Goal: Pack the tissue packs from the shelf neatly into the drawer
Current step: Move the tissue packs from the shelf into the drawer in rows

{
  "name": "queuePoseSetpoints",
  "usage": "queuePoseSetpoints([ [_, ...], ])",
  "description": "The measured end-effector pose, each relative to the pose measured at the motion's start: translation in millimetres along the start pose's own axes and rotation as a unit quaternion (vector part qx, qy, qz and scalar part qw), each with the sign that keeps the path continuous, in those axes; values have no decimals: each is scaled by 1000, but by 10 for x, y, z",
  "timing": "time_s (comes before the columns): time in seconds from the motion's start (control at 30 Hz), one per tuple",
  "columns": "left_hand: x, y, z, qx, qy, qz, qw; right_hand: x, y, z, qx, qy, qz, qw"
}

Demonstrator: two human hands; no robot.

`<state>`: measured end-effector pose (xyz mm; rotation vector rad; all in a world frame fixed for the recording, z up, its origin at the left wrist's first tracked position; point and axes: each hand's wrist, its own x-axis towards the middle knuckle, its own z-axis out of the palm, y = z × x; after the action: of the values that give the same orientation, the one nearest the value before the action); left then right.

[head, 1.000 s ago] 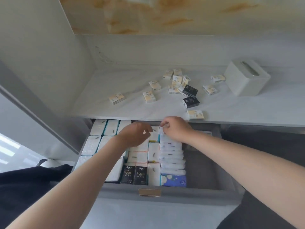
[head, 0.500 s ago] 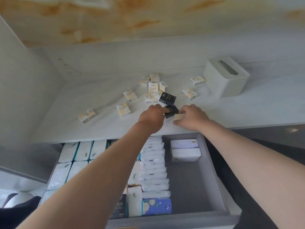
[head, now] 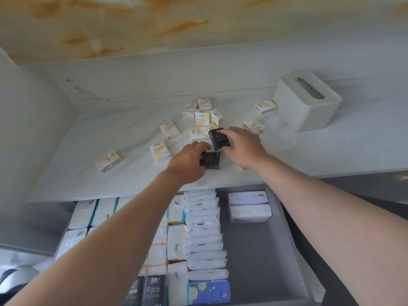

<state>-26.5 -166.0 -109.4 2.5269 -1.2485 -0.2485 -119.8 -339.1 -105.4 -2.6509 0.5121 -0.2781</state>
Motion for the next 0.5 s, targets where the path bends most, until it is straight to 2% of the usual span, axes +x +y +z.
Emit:
queuePoseSetpoints([
  [0.1,-139,-209,-77,-13,12,-3,1000,-33,-80,63,-4,17,-32,999],
  [0.27,-288,-243,-64,-121,86,-89,985,-126,-205,169,-78,21,-78,994],
  [0.37,-326,-194,13,-62,60,-94,992,-179,-265,196,-119,-1,-92,989],
  [0.5,-405,-219,49,-19,46,-104,993,-222,-333,159,-104,-53,-98,988],
])
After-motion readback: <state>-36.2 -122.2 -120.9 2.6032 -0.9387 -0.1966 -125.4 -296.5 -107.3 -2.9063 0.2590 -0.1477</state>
